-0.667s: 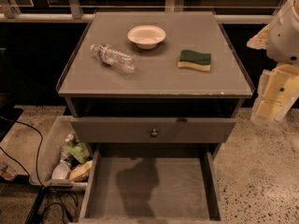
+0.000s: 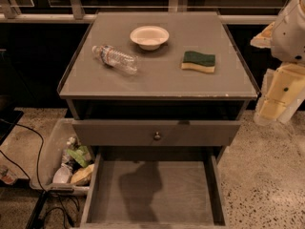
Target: Place sponge into middle drawer
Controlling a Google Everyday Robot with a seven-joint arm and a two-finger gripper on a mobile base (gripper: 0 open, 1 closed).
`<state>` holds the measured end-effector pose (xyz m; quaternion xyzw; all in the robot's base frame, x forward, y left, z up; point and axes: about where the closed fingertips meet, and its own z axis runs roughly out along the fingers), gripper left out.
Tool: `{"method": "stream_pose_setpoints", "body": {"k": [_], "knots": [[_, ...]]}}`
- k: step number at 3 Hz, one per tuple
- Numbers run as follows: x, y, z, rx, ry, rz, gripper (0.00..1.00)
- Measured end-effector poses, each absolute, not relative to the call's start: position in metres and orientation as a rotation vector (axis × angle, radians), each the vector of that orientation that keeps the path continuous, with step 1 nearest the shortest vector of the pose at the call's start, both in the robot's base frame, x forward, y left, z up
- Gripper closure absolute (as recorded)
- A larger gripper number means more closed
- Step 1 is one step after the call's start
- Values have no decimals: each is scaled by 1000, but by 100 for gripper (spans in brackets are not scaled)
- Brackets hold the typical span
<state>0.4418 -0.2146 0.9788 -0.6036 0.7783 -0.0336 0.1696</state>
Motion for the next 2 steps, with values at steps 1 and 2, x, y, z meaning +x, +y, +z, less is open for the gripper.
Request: {"method": "stream_pose_setpoints", "body": {"k": [1,2], "knots": [[462,-214,979,-1695,2145,-37,0],[493,-213,974,-1681,2068,75,0]]}}
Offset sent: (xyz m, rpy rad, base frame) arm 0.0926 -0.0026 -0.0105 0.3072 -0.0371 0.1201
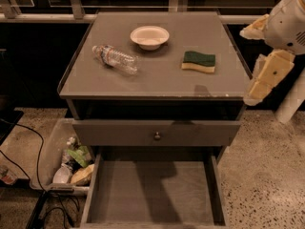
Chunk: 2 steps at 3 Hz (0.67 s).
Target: Place sponge into middle drawer
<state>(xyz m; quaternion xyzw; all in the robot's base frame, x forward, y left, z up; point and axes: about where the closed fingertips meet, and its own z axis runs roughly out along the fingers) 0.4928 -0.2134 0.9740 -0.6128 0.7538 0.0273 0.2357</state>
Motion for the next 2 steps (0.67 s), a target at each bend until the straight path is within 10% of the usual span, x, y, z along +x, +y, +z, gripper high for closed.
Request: {"method": "stream_pose_setpoints", "body": {"k": [2], "knots": [[540,-205,970,-1671,1977,196,0]]}}
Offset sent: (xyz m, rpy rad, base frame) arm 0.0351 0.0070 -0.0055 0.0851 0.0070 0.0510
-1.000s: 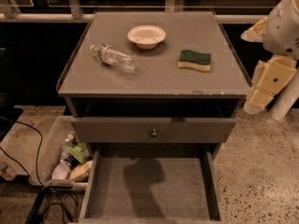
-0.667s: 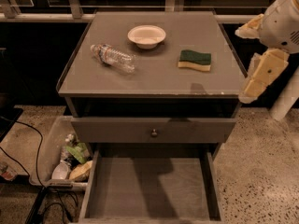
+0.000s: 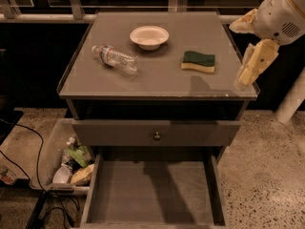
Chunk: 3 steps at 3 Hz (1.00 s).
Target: Place sponge into middle drawer
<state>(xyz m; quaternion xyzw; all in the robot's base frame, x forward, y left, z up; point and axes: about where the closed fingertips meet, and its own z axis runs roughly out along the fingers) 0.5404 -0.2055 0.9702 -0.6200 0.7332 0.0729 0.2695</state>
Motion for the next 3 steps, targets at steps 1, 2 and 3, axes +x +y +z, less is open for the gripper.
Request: {"method": "stream_pose_setpoints", "body": {"k": [1,2,3], "knots": [[544,-202,968,-1661,1995,205,0],[568,-205,956,-1628,2024,225,0],[602,-208,941,-1574,2040,256,0]]}}
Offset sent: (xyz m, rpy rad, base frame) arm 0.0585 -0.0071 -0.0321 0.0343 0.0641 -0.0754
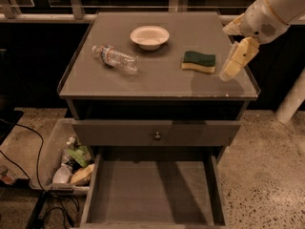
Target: Place sponge into middle drawer
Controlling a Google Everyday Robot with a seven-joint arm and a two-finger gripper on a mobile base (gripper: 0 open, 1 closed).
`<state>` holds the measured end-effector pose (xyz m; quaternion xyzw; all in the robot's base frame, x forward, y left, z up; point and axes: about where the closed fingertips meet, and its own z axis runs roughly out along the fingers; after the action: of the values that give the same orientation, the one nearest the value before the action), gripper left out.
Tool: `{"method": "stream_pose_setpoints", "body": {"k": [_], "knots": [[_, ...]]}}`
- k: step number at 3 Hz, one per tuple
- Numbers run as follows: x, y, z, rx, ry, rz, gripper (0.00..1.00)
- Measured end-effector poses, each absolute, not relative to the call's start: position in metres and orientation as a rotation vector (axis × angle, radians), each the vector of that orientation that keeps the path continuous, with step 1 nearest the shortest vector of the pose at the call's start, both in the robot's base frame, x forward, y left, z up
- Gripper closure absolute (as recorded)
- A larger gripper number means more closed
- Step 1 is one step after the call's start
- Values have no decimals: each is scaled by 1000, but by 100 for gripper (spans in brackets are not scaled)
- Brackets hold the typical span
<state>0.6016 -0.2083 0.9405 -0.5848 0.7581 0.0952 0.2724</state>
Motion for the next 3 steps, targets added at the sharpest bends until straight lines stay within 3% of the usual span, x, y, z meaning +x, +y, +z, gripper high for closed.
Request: {"method": "stream_pose_setpoints", "body": {"k": [3], "knots": [[680,-220,880,-1407,2047,466,0]]}}
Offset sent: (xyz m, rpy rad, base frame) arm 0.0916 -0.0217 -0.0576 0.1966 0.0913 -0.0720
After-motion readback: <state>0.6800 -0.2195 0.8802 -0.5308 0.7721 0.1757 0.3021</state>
